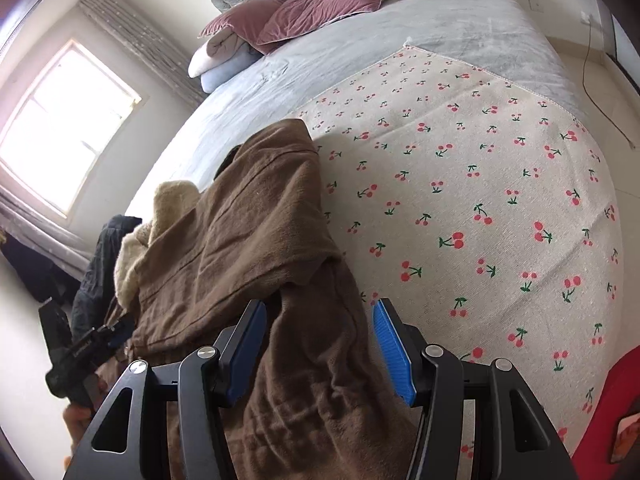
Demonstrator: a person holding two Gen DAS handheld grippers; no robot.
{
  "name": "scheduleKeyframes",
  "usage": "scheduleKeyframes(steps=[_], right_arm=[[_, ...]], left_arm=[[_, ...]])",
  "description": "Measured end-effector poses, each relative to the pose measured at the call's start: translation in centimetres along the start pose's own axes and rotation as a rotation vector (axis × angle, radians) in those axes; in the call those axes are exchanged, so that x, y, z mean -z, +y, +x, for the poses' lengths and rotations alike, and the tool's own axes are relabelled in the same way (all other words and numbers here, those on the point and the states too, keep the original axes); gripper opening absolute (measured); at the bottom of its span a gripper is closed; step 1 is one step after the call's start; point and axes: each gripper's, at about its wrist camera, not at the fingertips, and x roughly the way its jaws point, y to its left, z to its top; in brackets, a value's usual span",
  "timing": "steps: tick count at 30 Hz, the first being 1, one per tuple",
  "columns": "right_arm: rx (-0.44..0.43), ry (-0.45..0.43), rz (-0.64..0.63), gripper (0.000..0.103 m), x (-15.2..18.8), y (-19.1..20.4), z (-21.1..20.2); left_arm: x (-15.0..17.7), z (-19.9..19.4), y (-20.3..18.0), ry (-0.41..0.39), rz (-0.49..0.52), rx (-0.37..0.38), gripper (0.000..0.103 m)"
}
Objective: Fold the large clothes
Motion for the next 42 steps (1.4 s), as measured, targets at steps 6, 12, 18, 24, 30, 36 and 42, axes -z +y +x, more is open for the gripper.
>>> scheduleKeyframes(steps=[6,12,18,24,30,36,42], right_arm=[[0.043,0.008,-0.061,0.054,-0.5,0.5,3.9],[0.202,-0.149,-0.146,0.028,-1.8,2.0,3.2],[0.216,-0.103,-0.088,0.037,-1.6,-0.8,3.7],[0.103,-0.063,-0.109,0.039,-2.4,0.1,-0.6],[0.056,-0.218,-0.162,0.039,-2.5,3.6,-3.9],[0.039,-0.154,-0.231,0.039,-1.0,4.8,1.9],[0.129,-0.047,-0.241,0.038,0.3,4.4,4.9]], left_arm=[[-0.5,1.0,0.6,-0.029,-0.037,-0.055,0.008],[1.1,-2.8,2.1,-0.113,-0.155,0.051,0.003],[2.3,-0.8,3.4,-0.046,-0.084,-0.118,0.0],[-0.2,-3.9,-0.7,-0.132,0.018,-0.091,0.046],[-0.2,-0.4,-5.4,-0.1,0.186,-0.04,0.058],[3.1,3.3,-5.6,-0.103,0.303,-0.066,0.063],[3.5,2.4,-6.4,-0.068,0.35,-0.078,0.077]])
